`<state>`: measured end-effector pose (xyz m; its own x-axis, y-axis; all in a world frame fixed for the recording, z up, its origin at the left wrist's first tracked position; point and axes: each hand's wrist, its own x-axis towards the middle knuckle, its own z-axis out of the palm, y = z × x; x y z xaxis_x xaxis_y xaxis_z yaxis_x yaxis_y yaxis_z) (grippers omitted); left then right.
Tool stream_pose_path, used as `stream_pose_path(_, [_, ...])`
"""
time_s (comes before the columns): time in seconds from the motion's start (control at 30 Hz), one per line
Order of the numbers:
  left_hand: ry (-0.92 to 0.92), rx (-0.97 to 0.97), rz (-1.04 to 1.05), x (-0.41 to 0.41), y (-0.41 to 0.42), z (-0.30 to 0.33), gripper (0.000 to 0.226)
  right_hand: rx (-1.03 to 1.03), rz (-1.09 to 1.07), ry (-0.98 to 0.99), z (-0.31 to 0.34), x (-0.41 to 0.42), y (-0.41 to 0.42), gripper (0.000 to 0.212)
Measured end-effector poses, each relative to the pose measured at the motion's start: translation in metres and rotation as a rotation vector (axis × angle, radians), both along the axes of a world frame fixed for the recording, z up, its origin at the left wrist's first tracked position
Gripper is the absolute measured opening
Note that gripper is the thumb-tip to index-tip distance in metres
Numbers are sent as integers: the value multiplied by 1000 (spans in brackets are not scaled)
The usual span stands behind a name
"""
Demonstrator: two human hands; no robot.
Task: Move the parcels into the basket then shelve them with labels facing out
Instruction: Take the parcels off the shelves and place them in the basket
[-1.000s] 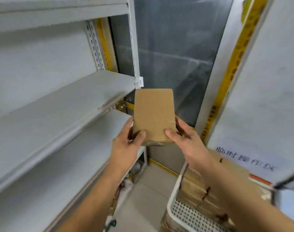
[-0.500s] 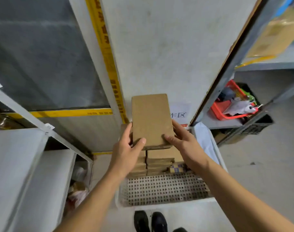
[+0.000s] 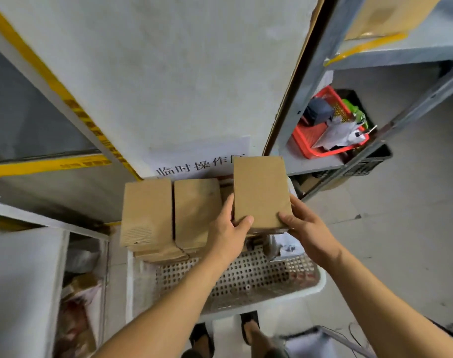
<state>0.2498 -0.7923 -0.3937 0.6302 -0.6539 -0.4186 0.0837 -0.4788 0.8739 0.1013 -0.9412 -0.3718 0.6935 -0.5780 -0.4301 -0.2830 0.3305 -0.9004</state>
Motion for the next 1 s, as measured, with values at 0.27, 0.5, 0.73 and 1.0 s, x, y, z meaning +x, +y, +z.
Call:
stream_pose_path(0.27, [-20, 252, 98, 0, -27, -26, 73, 81, 92, 78, -79, 17, -37, 58])
stream_pose_path(0.5, [-171, 492, 88, -8, -54, -38, 56, 84, 103, 152, -108, 27, -36, 60])
stream_pose_path(0.73, [-202, 543, 38, -8, -56, -37, 51, -11, 127, 224, -106, 29, -31, 65])
stream_pose_path(1.0, [-304, 477, -51, 19, -22, 6, 46, -448, 354, 442, -40, 55, -30, 58])
